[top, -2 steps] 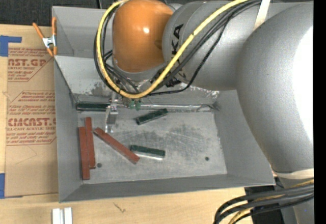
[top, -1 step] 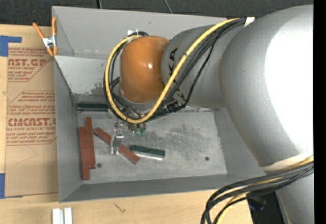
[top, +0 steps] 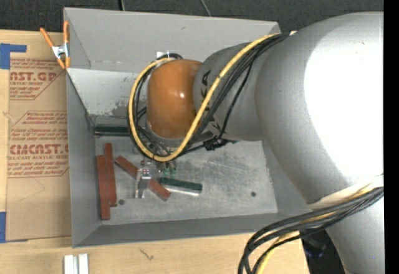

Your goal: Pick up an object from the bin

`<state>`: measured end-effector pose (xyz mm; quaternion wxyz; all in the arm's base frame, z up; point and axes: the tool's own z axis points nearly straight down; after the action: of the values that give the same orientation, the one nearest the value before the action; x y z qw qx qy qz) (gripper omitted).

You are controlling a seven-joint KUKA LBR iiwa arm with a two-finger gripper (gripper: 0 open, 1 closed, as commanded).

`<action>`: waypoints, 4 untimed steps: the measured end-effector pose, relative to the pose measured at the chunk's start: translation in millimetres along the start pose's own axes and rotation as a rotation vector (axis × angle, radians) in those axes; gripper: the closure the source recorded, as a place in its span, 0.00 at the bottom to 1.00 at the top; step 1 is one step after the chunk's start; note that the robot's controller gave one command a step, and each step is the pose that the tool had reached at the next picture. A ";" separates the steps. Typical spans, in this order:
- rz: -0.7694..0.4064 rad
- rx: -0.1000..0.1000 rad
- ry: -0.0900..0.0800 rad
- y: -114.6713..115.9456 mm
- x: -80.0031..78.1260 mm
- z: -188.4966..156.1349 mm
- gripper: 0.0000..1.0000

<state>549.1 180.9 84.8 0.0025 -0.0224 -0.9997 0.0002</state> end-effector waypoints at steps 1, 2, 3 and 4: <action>0.209 -0.002 -0.004 4.8 12.5 -15.3 0.00; 0.231 -0.002 -0.006 -2.0 30.6 10.0 0.00; 0.274 -0.017 -0.033 0.1 25.6 12.8 1.00; 0.279 -0.017 -0.032 0.0 25.8 12.2 1.00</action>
Offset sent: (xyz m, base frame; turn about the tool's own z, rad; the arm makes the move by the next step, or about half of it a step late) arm -0.0343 -0.0033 -0.0148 0.2369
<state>523.3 182.1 72.8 -0.0136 -0.1610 -0.9868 -0.0074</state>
